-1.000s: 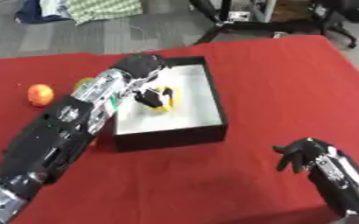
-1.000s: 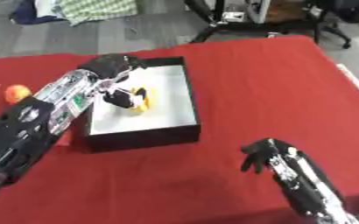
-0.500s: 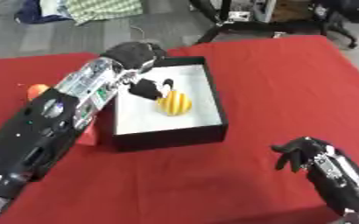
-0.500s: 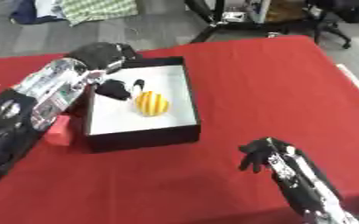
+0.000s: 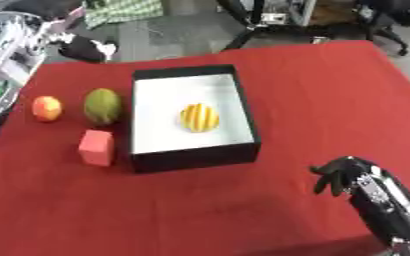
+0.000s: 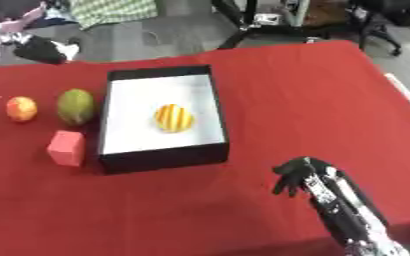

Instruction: Pick up objects on the table and place them in the box.

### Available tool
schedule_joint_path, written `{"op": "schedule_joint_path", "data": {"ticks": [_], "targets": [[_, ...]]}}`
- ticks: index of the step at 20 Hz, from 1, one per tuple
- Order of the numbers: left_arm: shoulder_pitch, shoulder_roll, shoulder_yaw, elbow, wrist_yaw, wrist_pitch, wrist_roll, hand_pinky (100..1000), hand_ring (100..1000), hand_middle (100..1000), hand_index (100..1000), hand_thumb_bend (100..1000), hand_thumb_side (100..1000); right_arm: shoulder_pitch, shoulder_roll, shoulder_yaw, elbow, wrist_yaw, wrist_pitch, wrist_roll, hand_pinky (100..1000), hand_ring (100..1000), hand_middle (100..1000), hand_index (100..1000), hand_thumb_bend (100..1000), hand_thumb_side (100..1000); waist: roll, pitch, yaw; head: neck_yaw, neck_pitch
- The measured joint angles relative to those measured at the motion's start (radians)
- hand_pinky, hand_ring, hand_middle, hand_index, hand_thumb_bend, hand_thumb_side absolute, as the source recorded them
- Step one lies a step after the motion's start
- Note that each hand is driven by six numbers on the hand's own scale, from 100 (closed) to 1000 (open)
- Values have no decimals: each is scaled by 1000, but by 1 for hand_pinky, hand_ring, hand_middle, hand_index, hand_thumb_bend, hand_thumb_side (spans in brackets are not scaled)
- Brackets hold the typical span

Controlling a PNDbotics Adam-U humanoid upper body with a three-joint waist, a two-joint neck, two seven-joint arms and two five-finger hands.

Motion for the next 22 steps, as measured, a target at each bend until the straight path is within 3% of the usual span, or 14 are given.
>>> {"op": "schedule_joint_path", "data": {"ticks": [5,8,9,12,22], "targets": [[32,-27,34,150,-26,-6,82,802,731,782,909,161,468,0,3,0,0,4,-1,-1,876,493,304,609,100,718,0,0,1,0,0],[45,-31,40,184,-26,-6,115,793,707,758,895,160,401,0,3,0,0,6,-1,-1,876,493,304,609,100,722,0,0,2,0,0],[49,-34,42,192,-26,-5,123,787,690,742,887,163,335,0,3,0,0,7,-1,-1,876,493,304,609,100,723,0,0,2,0,0],[62,-37,43,212,-26,-2,134,784,675,725,878,169,284,-1,3,0,0,7,-1,-1,876,493,304,610,100,725,0,0,2,0,0],[113,-55,49,260,-27,-8,105,785,686,748,890,220,388,-1,4,-1,0,9,-1,-2,877,492,304,610,100,740,0,1,6,-4,0]]}}
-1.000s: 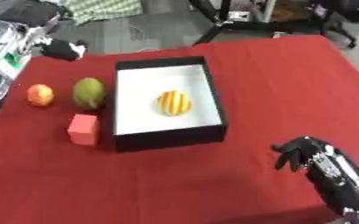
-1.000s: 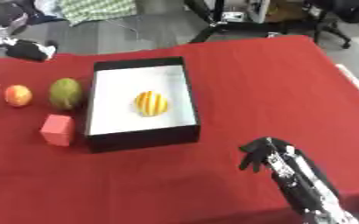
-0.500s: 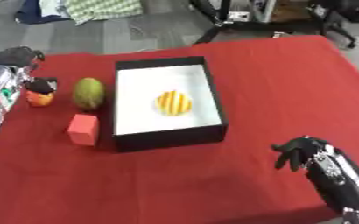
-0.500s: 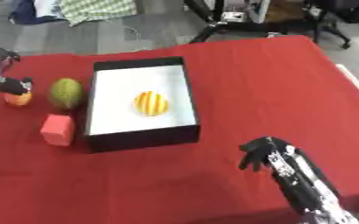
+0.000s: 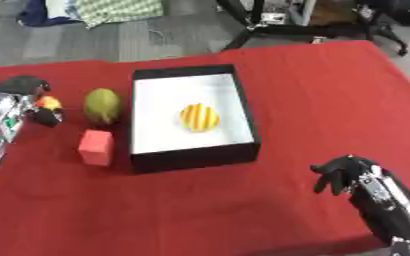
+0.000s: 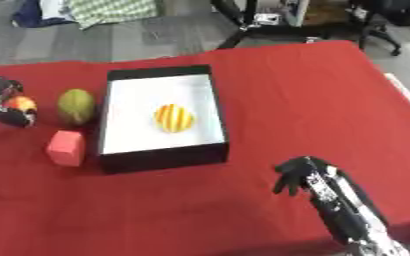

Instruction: Pick up objects on the table and place them in the box.

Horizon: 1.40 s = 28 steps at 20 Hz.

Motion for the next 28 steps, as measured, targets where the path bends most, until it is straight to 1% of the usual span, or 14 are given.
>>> {"op": "schedule_joint_path", "data": {"ticks": [1,3,4,6,7,9,11,12,14,17,20,22,24,28], "targets": [[4,0,0,3,-3,0,3,782,678,741,890,228,362,0,0,0,0,0,0,0,877,492,304,610,100,743,0,0,0,-1,0],[10,-1,1,8,-12,0,11,765,636,697,867,247,245,0,0,0,0,2,-1,-1,877,492,304,610,100,747,0,0,1,-3,0],[13,-2,2,10,-16,-1,17,748,602,654,841,239,236,0,0,0,0,3,-1,-1,877,493,304,610,100,749,0,0,1,-3,0],[17,-5,5,13,-24,-1,32,688,506,532,757,199,215,0,0,0,0,4,-1,-1,878,492,304,610,100,751,0,0,2,-4,0],[18,-6,6,13,-28,0,44,658,465,477,709,199,196,0,0,0,0,5,-1,-1,878,492,304,610,100,751,0,0,3,-4,0],[21,-8,6,11,-38,3,78,621,404,389,627,169,179,0,0,0,0,7,-1,-1,878,493,304,610,100,753,0,0,3,-5,0],[26,-9,6,7,-45,8,121,566,328,274,514,114,158,0,0,0,0,7,-1,-1,878,493,304,610,100,754,0,0,3,-6,0],[28,-9,6,6,-47,12,146,552,311,241,480,101,151,0,0,0,0,7,-1,-1,878,493,304,610,100,756,0,0,4,-7,0],[29,-9,6,-1,-46,20,203,544,301,218,456,100,143,1,0,0,0,7,-1,-1,878,493,304,610,100,759,0,0,4,-8,0],[28,-8,6,-28,-21,27,275,544,297,213,453,100,147,1,0,0,0,8,-1,-1,878,493,304,610,100,758,0,0,4,-9,0],[2,12,-6,-104,34,28,311,536,290,209,449,100,155,1,0,0,0,8,-1,-1,879,493,304,610,100,761,0,0,4,-12,0],[-36,36,-19,-186,80,29,314,540,293,217,452,100,139,2,0,0,0,8,-1,-1,878,493,304,610,100,759,0,0,4,-12,0],[-76,59,-41,-297,129,22,305,548,298,223,456,100,137,7,0,0,0,8,-1,-1,878,493,304,610,100,764,0,0,7,-11,0],[-120,81,-110,-547,223,-11,221,588,341,253,484,100,128,9,0,0,0,8,0,0,879,493,304,610,100,740,0,0,6,-11,0]]}}
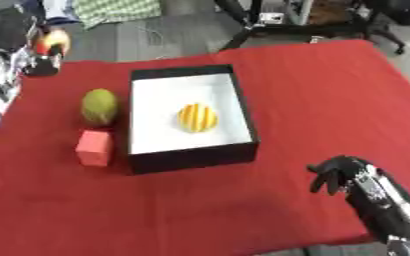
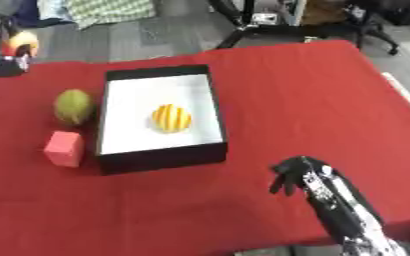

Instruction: Pick up objects on the table and place them in the box.

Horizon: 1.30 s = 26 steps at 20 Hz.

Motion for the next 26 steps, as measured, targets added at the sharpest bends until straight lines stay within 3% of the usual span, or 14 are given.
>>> {"op": "schedule_joint_path", "data": {"ticks": [4,8,15,16,18,19,20,21,23,26], "targets": [[-22,-13,-98,-191,32,-59,-155,624,382,293,522,100,149,-2,0,0,0,0,0,1,878,492,303,610,100,735,0,0,-6,0,0],[-23,-73,-179,-239,22,-108,-294,642,417,338,561,100,171,-9,0,0,0,-1,0,2,879,492,303,610,100,737,0,0,-12,0,0],[2,-183,-235,-80,-65,-144,-332,719,588,540,726,100,186,-17,0,1,0,-5,3,5,879,492,303,610,100,736,0,0,-20,0,0],[5,-196,-236,-47,-82,-149,-324,759,669,661,817,135,198,-17,0,1,0,-6,3,5,879,492,303,610,100,751,0,0,-21,-1,0],[12,-219,-236,18,-119,-155,-310,795,744,764,888,212,216,-17,0,1,0,-6,4,6,879,492,303,610,100,745,0,0,-21,-1,0],[16,-227,-236,47,-137,-158,-305,807,763,795,908,228,332,-17,0,1,0,-6,4,6,879,492,303,610,100,739,0,0,-21,-1,0],[20,-233,-236,71,-153,-163,-300,827,787,831,933,263,584,-17,0,1,0,-7,4,6,879,492,303,610,100,739,0,0,-21,-1,0],[24,-236,-235,89,-168,-167,-297,832,794,842,940,267,657,-17,0,1,0,-7,4,6,879,492,303,610,100,743,0,0,-21,-1,0],[29,-237,-229,101,-183,-175,-291,830,790,842,942,210,709,-17,0,1,0,-7,4,6,879,492,303,610,100,746,0,0,-21,-2,0],[34,-208,-210,44,-149,-178,-301,830,778,829,946,123,670,-17,0,1,0,-7,4,6,880,492,303,610,100,752,0,0,-20,-4,0]]}}
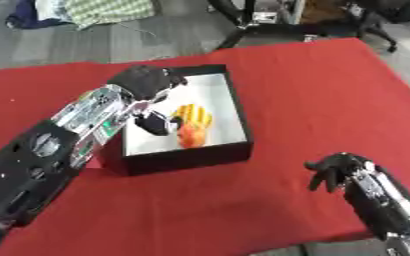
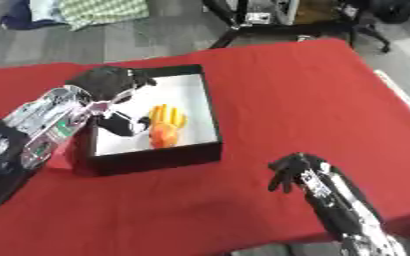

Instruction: Pick up objects on the table and place them in the box.

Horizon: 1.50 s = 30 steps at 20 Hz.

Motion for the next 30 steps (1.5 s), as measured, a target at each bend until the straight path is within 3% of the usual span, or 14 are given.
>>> {"op": "schedule_joint_path", "data": {"ticks": [6,8,9,13,14,15,18,22,26,30], "targets": [[42,212,82,-353,224,32,-179,841,779,819,944,129,700,0,0,-1,0,1,-1,-3,880,492,303,610,100,726,0,0,11,-15,0],[83,297,116,-458,285,45,-249,854,799,842,951,230,745,1,0,-2,0,1,-2,-4,880,492,302,610,100,717,0,0,12,-20,0],[105,337,127,-491,302,42,-280,858,805,850,955,275,781,1,0,-2,0,1,-3,-5,880,492,302,610,100,726,0,0,12,-23,0],[178,438,141,-544,317,4,-376,860,807,852,955,299,788,2,-1,-5,0,3,-4,-6,880,492,302,610,100,731,0,-1,15,-27,0],[184,448,141,-547,315,-4,-390,860,807,852,955,299,788,2,-1,-6,0,3,-4,-6,880,492,302,610,100,731,0,-1,15,-28,0],[188,454,142,-549,313,-10,-399,863,818,862,956,422,827,2,-1,-7,0,4,-4,-6,880,492,302,610,100,717,0,-1,15,-28,0],[231,465,134,-528,289,-1,-418,859,815,859,953,410,807,5,-1,-8,0,7,-6,-8,880,492,302,610,100,730,0,-1,32,-39,0],[319,439,127,-441,235,44,-426,858,816,859,952,413,812,10,-2,-7,0,8,-8,-9,880,492,302,610,100,742,0,-1,23,-38,0],[331,390,115,-338,172,55,-404,854,811,853,946,386,783,10,-2,-7,0,8,-8,-9,880,491,302,610,100,742,0,-1,23,-35,0],[329,343,110,-239,106,27,-351,852,808,849,938,363,682,10,-2,-7,0,8,-7,-9,880,492,302,610,100,739,0,-1,24,-34,0]]}}
